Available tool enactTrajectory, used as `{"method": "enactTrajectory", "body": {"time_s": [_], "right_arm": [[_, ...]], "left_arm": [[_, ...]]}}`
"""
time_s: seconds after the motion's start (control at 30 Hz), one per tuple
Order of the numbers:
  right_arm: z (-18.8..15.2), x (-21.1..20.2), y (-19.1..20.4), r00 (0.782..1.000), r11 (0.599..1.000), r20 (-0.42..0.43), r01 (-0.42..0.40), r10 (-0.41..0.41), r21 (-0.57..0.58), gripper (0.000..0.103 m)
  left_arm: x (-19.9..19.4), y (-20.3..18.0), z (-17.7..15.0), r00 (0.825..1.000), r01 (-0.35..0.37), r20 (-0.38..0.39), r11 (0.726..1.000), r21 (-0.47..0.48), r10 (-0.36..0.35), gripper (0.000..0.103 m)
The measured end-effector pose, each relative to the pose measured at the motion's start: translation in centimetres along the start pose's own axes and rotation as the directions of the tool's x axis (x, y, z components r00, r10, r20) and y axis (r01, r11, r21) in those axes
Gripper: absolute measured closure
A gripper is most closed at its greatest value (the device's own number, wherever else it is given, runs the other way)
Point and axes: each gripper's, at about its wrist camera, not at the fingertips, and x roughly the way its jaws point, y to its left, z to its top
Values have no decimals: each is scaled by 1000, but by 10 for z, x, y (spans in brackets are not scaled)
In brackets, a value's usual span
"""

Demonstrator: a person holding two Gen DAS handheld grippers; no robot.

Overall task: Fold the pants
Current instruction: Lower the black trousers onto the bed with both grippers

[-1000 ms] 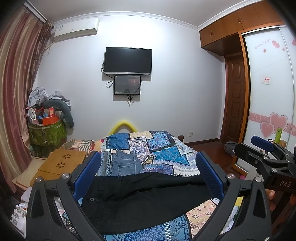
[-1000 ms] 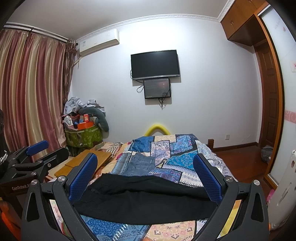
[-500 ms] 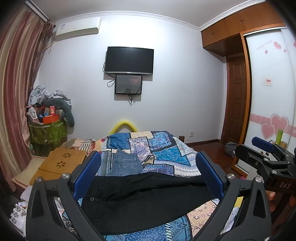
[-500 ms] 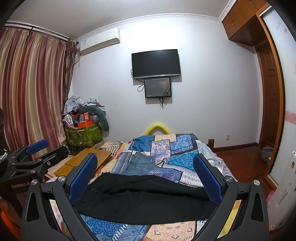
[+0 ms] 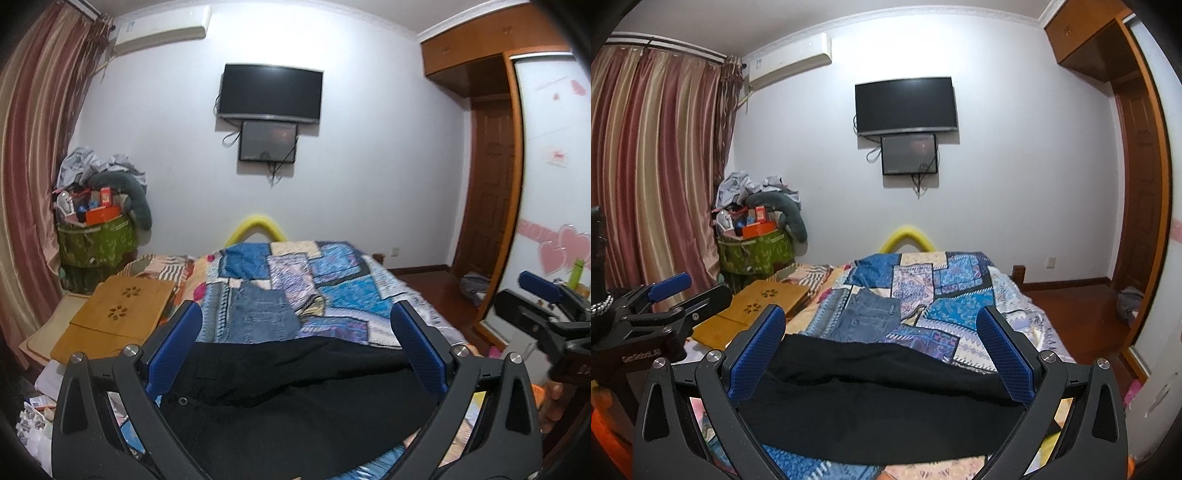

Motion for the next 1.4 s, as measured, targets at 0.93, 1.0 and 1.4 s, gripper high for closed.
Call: {"method": "enactTrajectory", "body": {"time_s": [0.93, 1.0, 1.4], "right_arm": [[-71, 262, -81, 856, 992, -517, -68, 3, -108, 1], [-77, 278, -85, 835, 990, -550, -85, 11, -109, 1], [-111, 338, -82, 702, 978, -706, -198, 93, -68, 30]], "left_arm": [[343, 204, -98, 770, -257, -617, 964, -71, 159, 11], [359, 213, -112, 739, -264, -655, 962, -71, 154, 15], [412, 228, -167, 649, -272, -754, 957, -100, 106, 39]]}}
